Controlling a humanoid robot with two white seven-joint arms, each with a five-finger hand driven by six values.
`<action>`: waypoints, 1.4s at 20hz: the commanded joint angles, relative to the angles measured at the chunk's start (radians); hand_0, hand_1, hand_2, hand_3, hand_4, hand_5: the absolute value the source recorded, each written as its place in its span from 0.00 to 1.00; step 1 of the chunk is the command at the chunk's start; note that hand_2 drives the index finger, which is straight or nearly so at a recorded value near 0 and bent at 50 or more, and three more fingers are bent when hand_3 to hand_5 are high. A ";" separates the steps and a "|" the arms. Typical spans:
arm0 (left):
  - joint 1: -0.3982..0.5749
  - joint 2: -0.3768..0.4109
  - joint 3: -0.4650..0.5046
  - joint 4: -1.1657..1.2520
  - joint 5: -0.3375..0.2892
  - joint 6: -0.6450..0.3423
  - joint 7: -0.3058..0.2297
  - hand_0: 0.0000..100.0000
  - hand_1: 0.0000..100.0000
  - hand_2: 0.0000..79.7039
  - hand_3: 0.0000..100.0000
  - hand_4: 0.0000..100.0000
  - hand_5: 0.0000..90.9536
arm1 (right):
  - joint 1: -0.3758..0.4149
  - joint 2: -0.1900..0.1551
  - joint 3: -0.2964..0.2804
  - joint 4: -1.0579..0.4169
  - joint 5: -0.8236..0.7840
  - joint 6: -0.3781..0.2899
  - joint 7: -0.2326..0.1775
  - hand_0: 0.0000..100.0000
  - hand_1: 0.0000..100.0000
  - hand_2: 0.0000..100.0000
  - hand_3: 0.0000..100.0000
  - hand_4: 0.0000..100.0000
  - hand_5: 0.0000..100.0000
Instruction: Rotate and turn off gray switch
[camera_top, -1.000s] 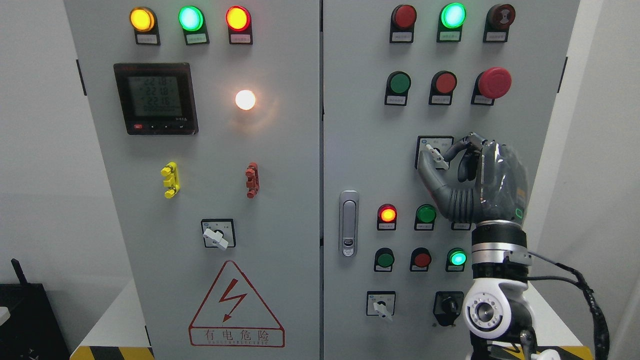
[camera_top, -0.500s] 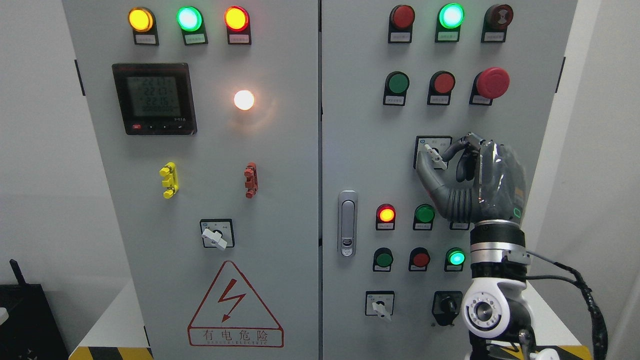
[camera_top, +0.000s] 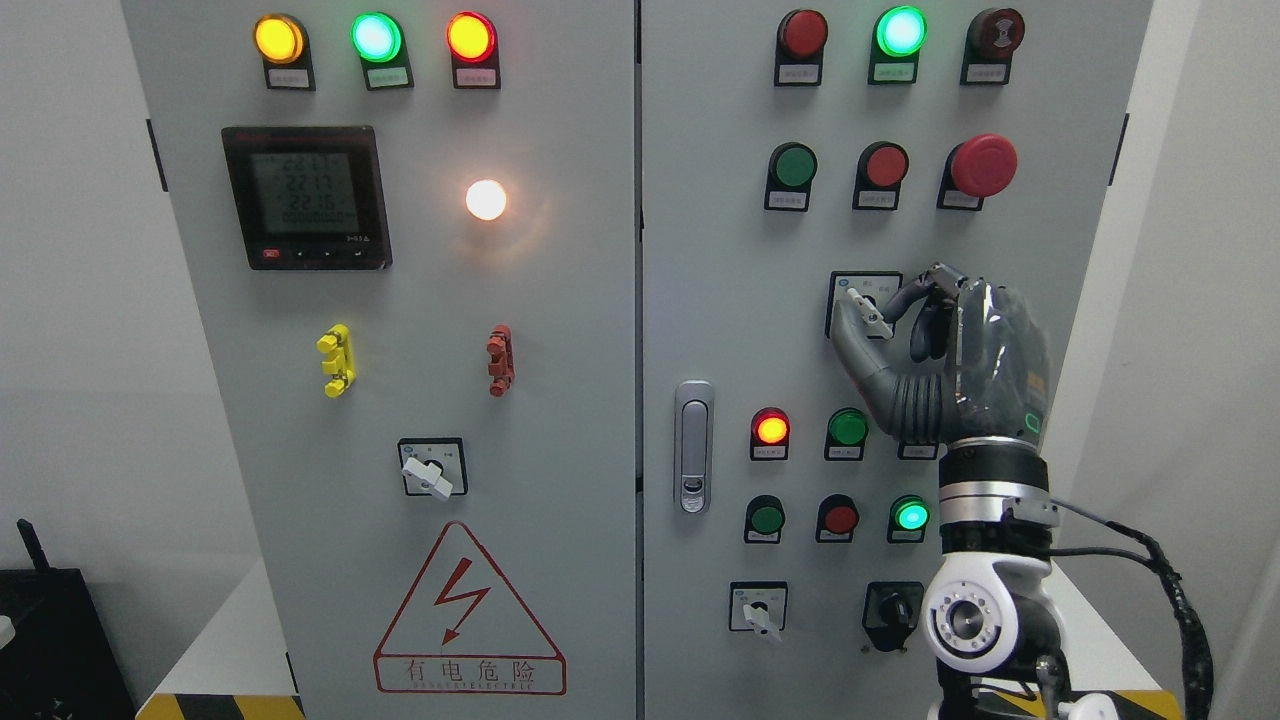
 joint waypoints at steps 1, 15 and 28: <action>-0.009 0.000 0.008 -0.026 0.020 -0.004 0.000 0.12 0.39 0.00 0.00 0.00 0.00 | -0.002 0.000 -0.028 0.006 0.000 0.001 0.000 0.31 0.50 0.68 1.00 1.00 1.00; -0.009 0.000 0.008 -0.026 0.020 -0.004 0.000 0.12 0.39 0.00 0.00 0.00 0.00 | -0.002 0.000 -0.022 0.008 -0.002 0.001 0.000 0.46 0.48 0.69 1.00 1.00 1.00; -0.009 0.000 0.008 -0.026 0.018 -0.004 0.000 0.12 0.39 0.00 0.00 0.00 0.00 | -0.003 0.000 -0.019 0.011 -0.002 0.002 0.000 0.52 0.47 0.70 1.00 1.00 1.00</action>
